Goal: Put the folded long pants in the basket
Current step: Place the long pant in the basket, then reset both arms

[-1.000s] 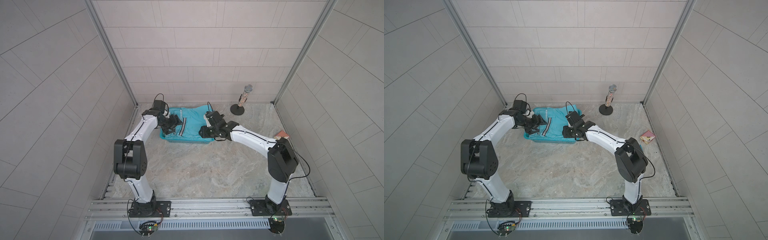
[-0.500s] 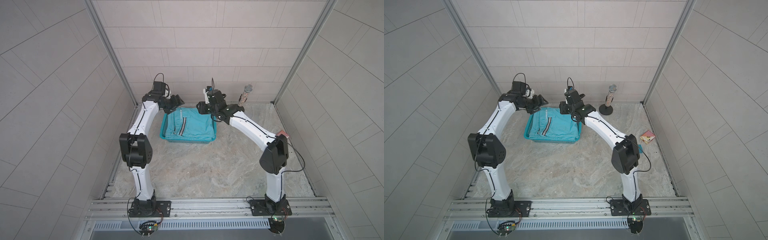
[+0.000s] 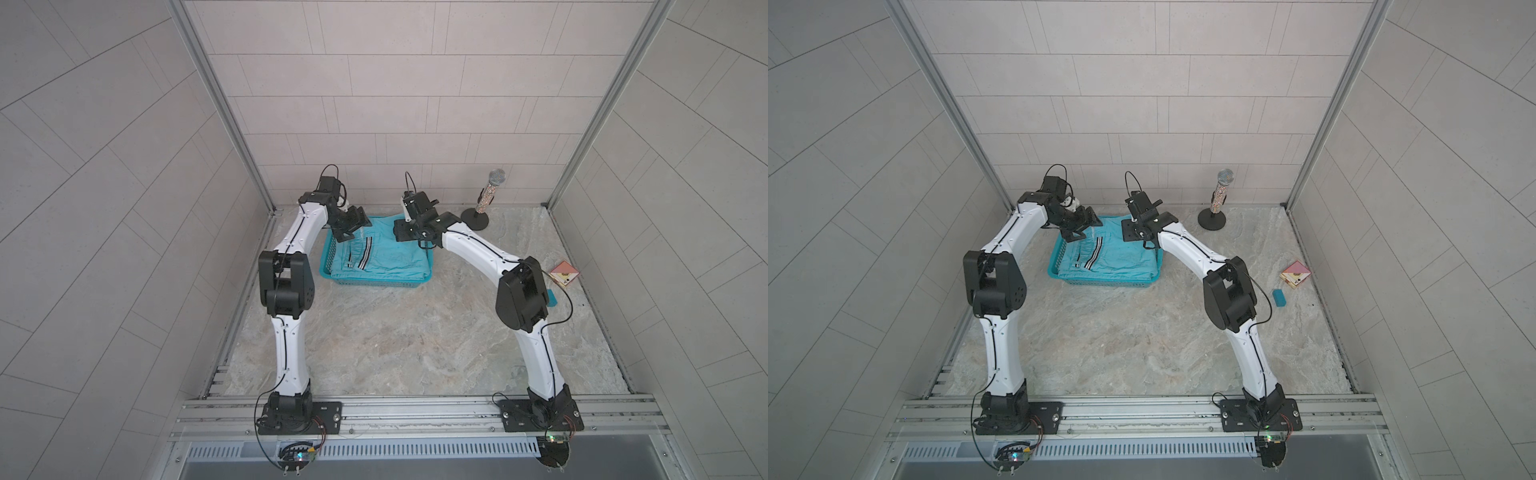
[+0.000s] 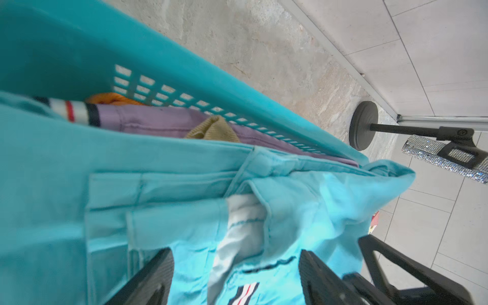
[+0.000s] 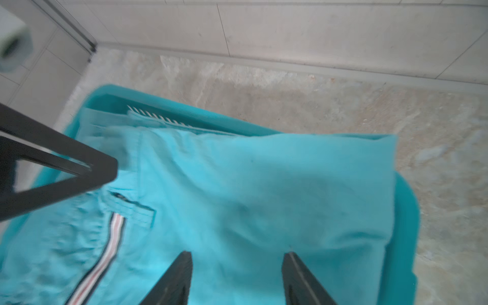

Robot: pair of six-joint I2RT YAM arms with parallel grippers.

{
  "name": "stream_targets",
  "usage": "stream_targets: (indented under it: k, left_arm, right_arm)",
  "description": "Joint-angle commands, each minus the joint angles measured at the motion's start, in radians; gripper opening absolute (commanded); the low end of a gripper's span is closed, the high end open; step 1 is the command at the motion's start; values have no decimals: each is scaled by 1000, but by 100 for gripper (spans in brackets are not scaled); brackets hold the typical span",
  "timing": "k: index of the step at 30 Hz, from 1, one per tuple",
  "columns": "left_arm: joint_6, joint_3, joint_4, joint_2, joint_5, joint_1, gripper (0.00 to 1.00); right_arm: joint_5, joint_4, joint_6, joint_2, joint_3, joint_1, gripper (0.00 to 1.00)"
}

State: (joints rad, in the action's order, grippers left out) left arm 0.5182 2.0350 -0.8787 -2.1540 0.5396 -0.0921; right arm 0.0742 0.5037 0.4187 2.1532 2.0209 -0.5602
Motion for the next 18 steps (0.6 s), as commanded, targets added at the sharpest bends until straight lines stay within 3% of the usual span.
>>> stream_targets:
  k: [1,3,7,9,12,14,16,18]
  left_arm:
    - [-30,-35,-32,205,-81,-5,84]
    - [-29,-118,-3,332,-174,-6,84]
    - [-13,-448,204,634,-423,-1,90]
    - [-56,-644,332,768,-573,1,100]
    - [-181,-1069,700,982,-753,1,100]
    - [-218,-1358,1006,1127,-850,0,100]
    - [-159,-1607,1272,1249,-977,0,100]
    - [-118,-1722,1374,1272,-1025,1,100]
  right_arm:
    - [-11,7,-34,-252,-65,3,71]
    - [-41,-71,-43,-415,-223,6,77]
    - [-201,-292,-84,-762,-641,10,100]
    - [-371,-405,-77,-913,-845,12,100]
    - [-601,-550,-49,-1147,-1144,21,100]
    - [-596,-847,-164,-1293,-1415,36,100]
    - [-559,-1174,-311,-1407,-1666,38,100]
    - [-603,-1071,-271,-1456,-1692,65,100]
